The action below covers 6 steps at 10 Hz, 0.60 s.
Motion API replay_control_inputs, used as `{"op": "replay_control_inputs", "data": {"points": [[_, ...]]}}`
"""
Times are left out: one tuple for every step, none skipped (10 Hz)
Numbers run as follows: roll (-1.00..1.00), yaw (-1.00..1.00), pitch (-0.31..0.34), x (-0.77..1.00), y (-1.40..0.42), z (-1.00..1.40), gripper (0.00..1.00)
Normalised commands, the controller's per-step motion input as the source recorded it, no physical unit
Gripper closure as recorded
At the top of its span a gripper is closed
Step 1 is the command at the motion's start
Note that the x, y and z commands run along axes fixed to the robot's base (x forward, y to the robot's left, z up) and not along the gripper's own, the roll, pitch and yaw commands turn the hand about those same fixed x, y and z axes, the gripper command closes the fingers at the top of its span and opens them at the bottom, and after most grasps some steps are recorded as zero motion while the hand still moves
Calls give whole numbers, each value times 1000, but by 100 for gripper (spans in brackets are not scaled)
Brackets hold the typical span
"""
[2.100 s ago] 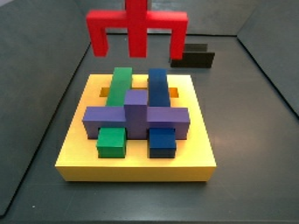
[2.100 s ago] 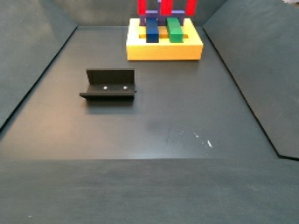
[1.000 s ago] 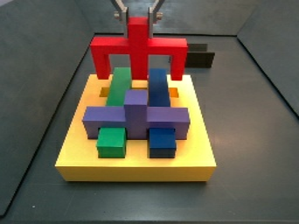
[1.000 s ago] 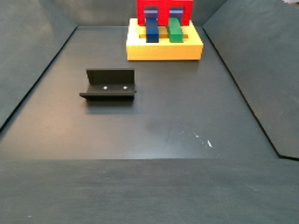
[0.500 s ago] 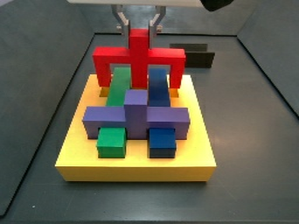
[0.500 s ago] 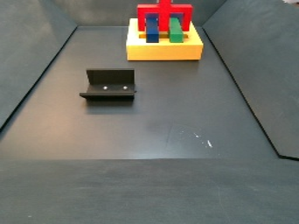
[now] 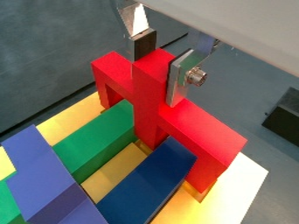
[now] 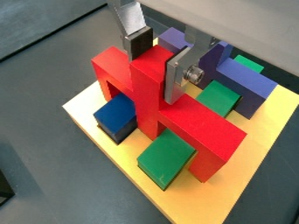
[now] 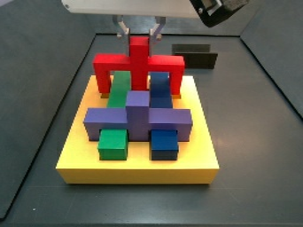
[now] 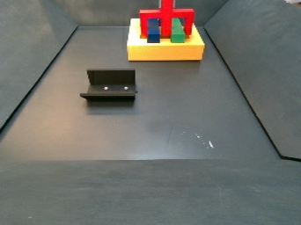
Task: Pick up the red object. Move up. Move to above the board. Insert the red object.
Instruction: Insert the red object.
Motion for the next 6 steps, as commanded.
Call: {"op": "replay_control_inputs", "data": {"points": [[81,0,-16,17,-117,-154,100],[41,0,-4,0,-57,-209,100],[49,0,0,20,0,-234,100],[64,0,0,111,0,-186,100],[91,0,0,226,0,-140,100],[116,0,0,209,0,-166,100]]}}
